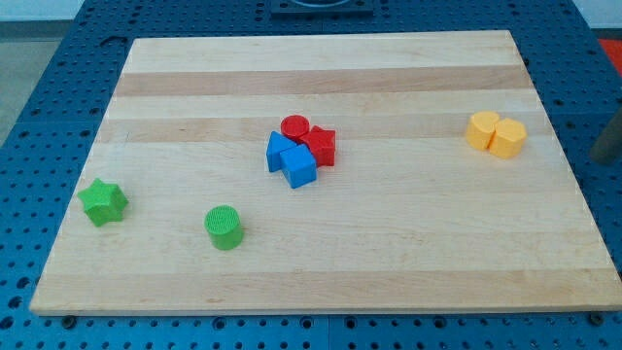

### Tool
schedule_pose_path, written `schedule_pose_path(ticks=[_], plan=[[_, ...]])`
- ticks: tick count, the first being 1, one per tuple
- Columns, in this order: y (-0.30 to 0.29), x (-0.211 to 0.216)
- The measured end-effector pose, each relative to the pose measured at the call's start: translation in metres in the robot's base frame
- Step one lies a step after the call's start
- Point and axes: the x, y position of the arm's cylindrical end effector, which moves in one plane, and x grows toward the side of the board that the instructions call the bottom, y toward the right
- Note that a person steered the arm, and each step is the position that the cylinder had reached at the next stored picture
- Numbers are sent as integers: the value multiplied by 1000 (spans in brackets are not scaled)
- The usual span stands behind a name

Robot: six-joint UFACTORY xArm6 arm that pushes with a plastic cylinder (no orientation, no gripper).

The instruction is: Move yellow hexagon and the yellow heart up and left a bit

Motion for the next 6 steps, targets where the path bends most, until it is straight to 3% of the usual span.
schedule_pose_path(ticks=[1, 3, 4, 5, 6], plan=[[-12, -29], [-111, 29], [-130, 51], [-88, 53], [-61, 26]])
